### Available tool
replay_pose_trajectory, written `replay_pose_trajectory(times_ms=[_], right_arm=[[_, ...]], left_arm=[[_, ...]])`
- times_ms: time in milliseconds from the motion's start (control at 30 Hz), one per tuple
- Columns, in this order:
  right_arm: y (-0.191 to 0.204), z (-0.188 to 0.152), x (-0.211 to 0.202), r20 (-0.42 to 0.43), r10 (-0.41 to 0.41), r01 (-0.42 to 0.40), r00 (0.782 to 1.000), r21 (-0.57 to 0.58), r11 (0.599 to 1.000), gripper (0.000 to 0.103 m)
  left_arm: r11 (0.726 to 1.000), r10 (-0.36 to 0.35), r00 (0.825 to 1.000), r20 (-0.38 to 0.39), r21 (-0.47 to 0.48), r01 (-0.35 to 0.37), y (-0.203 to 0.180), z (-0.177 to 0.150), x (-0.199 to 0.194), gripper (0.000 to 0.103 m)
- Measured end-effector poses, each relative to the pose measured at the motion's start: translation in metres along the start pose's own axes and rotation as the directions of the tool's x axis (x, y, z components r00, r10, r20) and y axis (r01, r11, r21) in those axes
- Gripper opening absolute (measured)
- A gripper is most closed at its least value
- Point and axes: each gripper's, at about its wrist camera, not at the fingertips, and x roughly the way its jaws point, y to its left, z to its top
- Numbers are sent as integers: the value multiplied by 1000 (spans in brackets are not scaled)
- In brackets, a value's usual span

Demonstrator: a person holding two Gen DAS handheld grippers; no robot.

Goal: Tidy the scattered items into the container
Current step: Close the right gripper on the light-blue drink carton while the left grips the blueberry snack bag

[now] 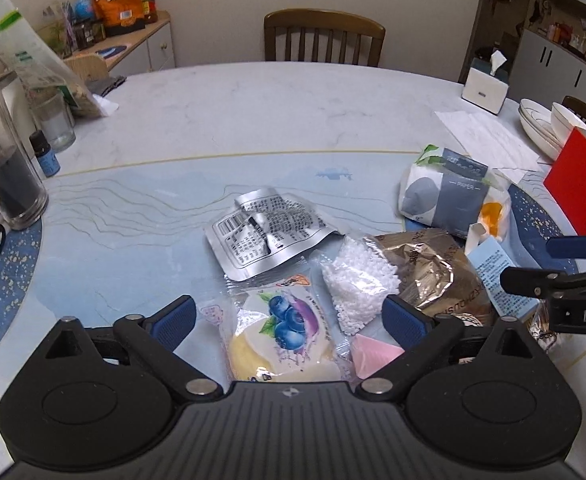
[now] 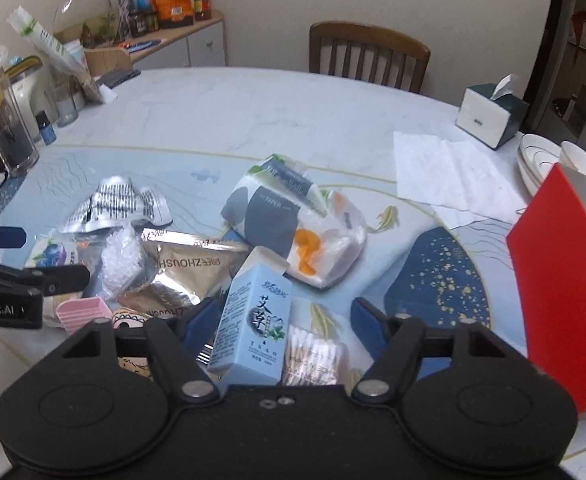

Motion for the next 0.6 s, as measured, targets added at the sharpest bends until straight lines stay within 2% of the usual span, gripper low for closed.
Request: replay_pose_trajectory(times_ms=[133, 300, 433, 500, 600], right_arm=[[1, 0, 7, -30, 7, -6, 1000, 10, 1000, 63], [4, 0, 11, -51, 13, -12, 999, 13, 1000, 56], [6, 0, 11, -56, 17, -16, 998, 14, 1000, 46], [7, 0, 11, -61, 24, -23, 998, 22, 1000, 40], [11, 1, 10, -60, 18, -17, 998, 13, 1000, 35]], left_arm=[[1000, -7, 1000, -17, -7, 7, 6, 0, 5, 90], [1000, -25, 999, -46, -12, 24, 10, -3, 9, 68], [999, -31, 999, -42, -13, 31, 13, -6, 9, 63], [999, -47, 998, -38, -22, 46, 15, -6, 7, 56], [999, -51, 998, -35, -16, 51, 14, -6, 6, 54]])
